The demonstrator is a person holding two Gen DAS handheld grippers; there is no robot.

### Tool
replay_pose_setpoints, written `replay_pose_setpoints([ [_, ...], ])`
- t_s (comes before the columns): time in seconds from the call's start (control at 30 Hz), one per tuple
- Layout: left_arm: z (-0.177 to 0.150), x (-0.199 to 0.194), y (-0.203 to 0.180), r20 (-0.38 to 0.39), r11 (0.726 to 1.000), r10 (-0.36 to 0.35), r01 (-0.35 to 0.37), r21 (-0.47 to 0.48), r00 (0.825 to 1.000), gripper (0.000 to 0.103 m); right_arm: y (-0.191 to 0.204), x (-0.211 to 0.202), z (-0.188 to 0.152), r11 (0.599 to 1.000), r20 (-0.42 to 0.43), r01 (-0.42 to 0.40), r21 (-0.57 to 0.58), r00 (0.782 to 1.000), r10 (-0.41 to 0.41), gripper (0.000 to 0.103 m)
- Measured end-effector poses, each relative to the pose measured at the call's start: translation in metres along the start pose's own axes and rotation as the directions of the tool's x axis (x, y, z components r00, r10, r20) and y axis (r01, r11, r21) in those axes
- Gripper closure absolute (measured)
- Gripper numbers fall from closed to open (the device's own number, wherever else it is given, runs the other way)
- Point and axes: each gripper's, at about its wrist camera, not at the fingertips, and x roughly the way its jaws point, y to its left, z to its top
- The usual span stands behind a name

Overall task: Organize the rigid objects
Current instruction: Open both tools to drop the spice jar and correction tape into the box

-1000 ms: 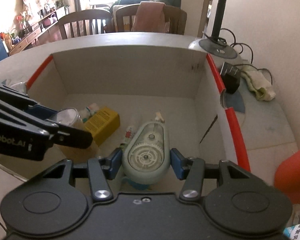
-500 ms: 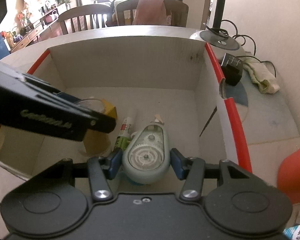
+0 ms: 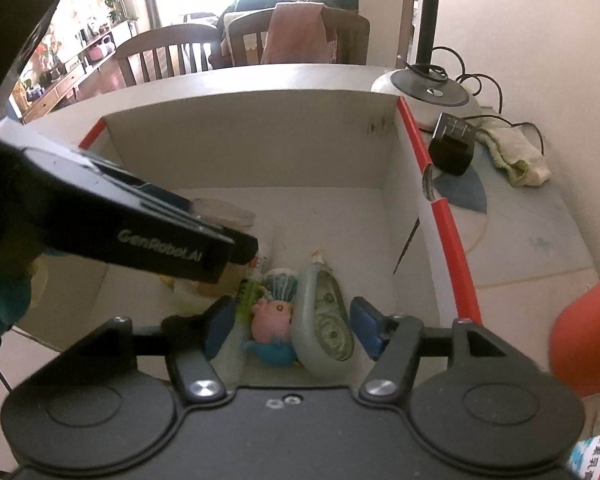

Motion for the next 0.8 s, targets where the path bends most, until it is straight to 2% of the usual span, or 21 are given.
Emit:
replay_pose_setpoints([
  [0.07,-0.002,-0.005,0.001,0.014,1.000,-0.007,0.007,-0.004,1.000,0.040,-0.001,-0.004,0.001,1.000,0.006,-0.003,0.011,1.000,0.003,0.039],
  [0.33,-0.013,-0.034,0.011,0.063,0.999,-0.029,0.032,-0.037,0.998,0.040,0.003,-0.024,-0.001,0.999,0.039,-0.020,0.047,0.999,0.018,0.036],
  [0.57,-0.031,-0.072,0.025,0.122,0.996,-0.042,0.051,-0.071,0.992,0.040,0.011,-0.045,0.001,0.995,0.082,-0.059,0.085,0.995,0.052,0.035],
  [0.67,-0.040,-0.091,0.034,0.152,0.995,-0.050,0.063,-0.083,0.987,0.040,0.020,-0.055,0.002,0.994,0.108,-0.070,0.089,0.992,0.060,0.030],
  [0.8,-0.052,-0.116,0.044,0.195,0.995,-0.030,0.047,-0.083,0.980,0.040,0.035,-0.067,0.004,0.992,0.146,-0.079,0.094,0.987,0.065,0.029],
])
